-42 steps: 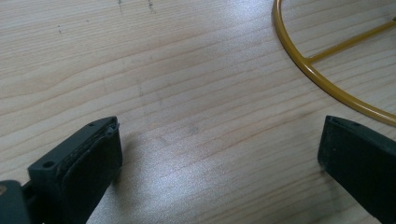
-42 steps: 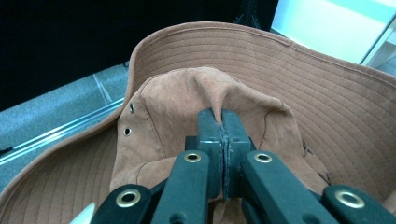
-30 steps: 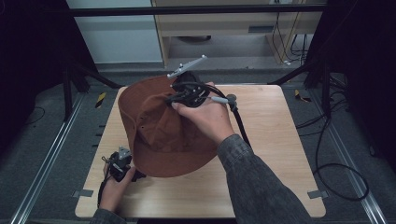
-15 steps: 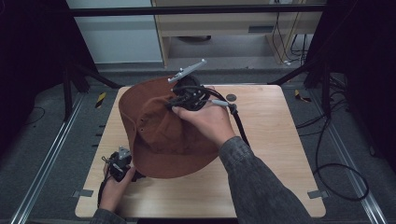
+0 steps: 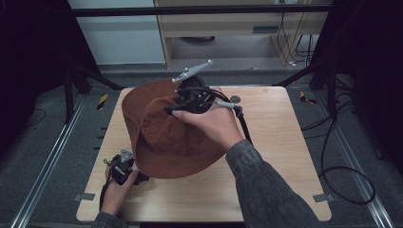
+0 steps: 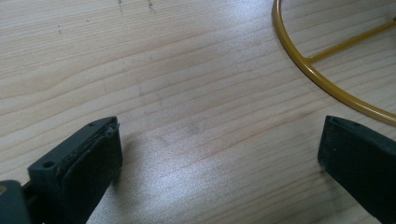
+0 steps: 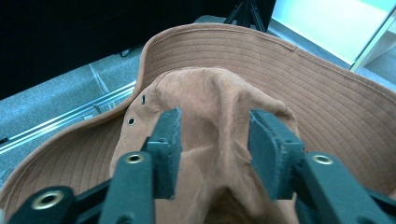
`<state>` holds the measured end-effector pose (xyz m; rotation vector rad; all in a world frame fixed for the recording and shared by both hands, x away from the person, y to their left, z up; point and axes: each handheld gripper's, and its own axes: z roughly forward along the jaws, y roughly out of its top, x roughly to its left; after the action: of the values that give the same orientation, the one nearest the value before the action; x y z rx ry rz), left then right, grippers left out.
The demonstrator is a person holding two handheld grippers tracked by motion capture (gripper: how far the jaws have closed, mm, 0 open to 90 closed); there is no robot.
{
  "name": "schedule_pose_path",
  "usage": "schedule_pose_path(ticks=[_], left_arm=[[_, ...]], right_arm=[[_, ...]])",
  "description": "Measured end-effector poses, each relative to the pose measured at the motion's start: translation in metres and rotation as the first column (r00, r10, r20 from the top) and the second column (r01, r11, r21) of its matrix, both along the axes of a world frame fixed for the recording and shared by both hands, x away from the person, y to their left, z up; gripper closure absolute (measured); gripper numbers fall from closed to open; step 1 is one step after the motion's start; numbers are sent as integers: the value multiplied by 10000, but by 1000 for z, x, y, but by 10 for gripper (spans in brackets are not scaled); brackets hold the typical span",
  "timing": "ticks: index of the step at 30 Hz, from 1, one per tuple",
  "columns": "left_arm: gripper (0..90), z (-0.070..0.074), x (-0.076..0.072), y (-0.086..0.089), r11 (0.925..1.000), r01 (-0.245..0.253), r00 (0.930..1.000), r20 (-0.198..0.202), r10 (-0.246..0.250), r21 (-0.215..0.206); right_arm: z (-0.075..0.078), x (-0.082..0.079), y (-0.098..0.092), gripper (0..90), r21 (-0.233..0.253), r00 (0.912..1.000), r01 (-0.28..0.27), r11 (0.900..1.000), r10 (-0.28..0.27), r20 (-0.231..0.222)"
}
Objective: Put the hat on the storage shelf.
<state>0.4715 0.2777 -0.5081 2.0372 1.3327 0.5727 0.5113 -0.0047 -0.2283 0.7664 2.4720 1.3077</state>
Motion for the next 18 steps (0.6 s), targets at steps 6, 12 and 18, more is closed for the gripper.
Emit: schedule_pose_path(ticks=[6,12,18], left_arm=[[0,0,0,0,10000,1,10000,3,-1,3],[0,0,0,0,10000,4,10000,2,-4,6],[0,0,0,0,10000,11,10000,-3,-11,16]], right_arm=[[6,-6,-12,358,69,9995,231,9997,-232,229],[13,-12,-33,200,156,9980,548,9984,-552,308],[17,-20,-64,128,344,9923,1094,9934,-1112,541]])
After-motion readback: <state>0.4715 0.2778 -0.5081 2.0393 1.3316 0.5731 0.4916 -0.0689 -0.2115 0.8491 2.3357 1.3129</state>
